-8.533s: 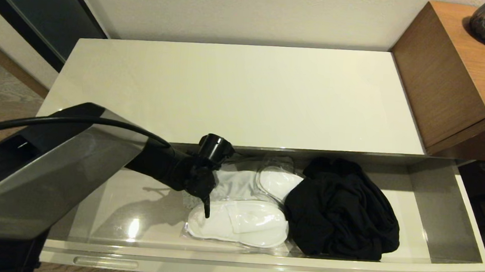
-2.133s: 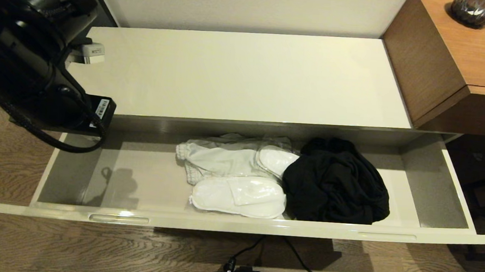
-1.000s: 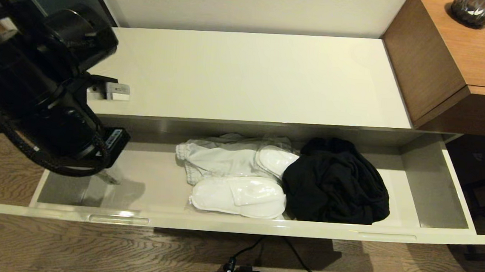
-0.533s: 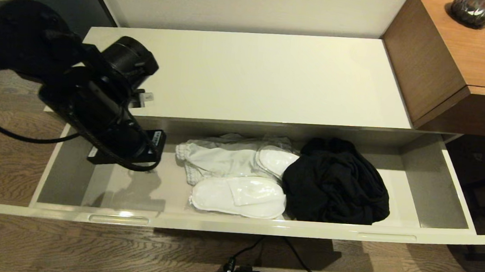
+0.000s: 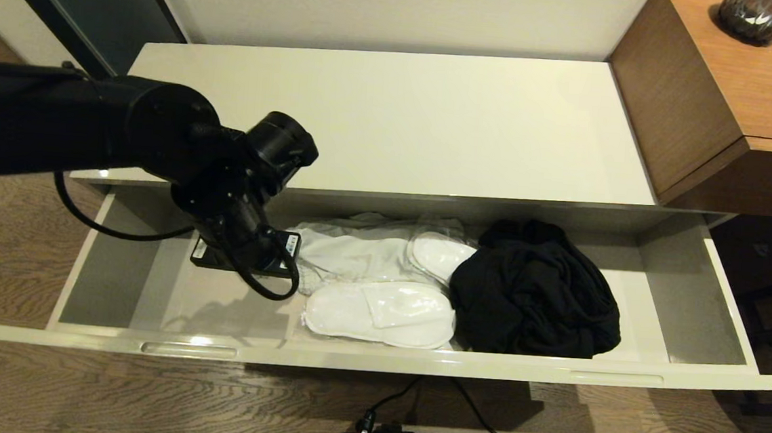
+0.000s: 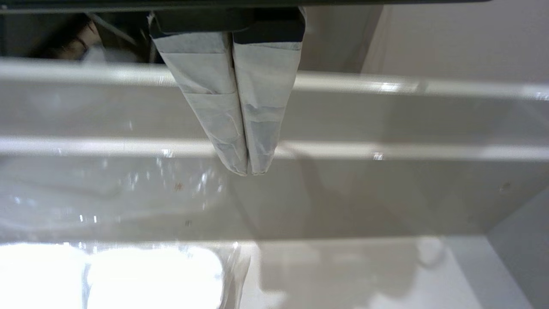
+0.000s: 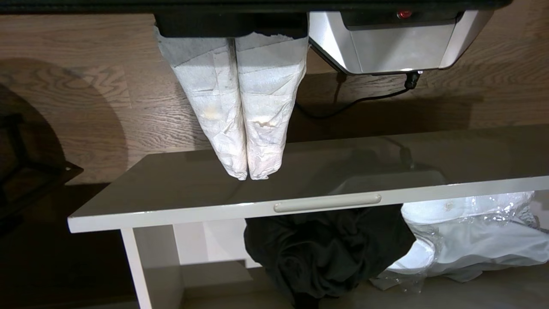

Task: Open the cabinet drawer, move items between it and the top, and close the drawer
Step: Take out the disposable slippers from the drawer

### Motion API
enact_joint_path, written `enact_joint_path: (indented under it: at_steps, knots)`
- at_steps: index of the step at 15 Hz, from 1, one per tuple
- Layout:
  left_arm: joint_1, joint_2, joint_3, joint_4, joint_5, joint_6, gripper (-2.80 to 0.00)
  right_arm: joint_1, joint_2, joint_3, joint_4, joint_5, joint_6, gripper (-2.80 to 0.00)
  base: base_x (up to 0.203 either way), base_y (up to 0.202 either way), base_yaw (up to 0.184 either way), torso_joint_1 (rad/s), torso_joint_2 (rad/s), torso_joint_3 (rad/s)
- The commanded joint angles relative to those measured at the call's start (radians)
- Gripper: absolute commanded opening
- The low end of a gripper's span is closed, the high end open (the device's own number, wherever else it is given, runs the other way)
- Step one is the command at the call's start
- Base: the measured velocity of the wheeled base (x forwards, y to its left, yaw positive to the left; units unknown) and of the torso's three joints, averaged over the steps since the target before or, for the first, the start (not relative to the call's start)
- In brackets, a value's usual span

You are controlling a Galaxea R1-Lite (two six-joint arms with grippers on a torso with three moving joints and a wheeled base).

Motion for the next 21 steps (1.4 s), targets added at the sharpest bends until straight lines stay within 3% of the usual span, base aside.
enact_joint_path:
  at_steps: [1, 6, 10, 17, 21]
  knots:
    - [-0.020, 0.030, 0.063, -0.083, 0.017, -0.003, -2.80, 0.000, 0.002, 0.000, -0.001, 0.000, 0.001, -2.80, 0.000, 0.000, 0.000, 0.000, 0.00, 0.000]
    - [-0.047, 0.061, 0.162, -0.247, 0.005, 0.011, -2.80, 0.000, 0.002, 0.000, -0.001, 0.000, 0.001, -2.80, 0.000, 0.000, 0.000, 0.000, 0.00, 0.000]
    - [-0.078, 0.112, 0.395, -0.539, -0.038, 0.016, -2.80, 0.000, 0.002, 0.000, -0.001, 0.000, 0.000, -2.80, 0.000, 0.000, 0.000, 0.000, 0.00, 0.000]
    - [-0.088, 0.198, 0.348, -0.552, -0.070, 0.011, -2.80, 0.000, 0.002, 0.000, -0.001, 0.000, 0.000, -2.80, 0.000, 0.000, 0.000, 0.000, 0.00, 0.000]
    - [-0.057, 0.268, 0.202, -0.579, -0.063, 0.062, -2.80, 0.000, 0.002, 0.000, -0.001, 0.000, 0.000, -2.80, 0.000, 0.000, 0.000, 0.000, 0.00, 0.000]
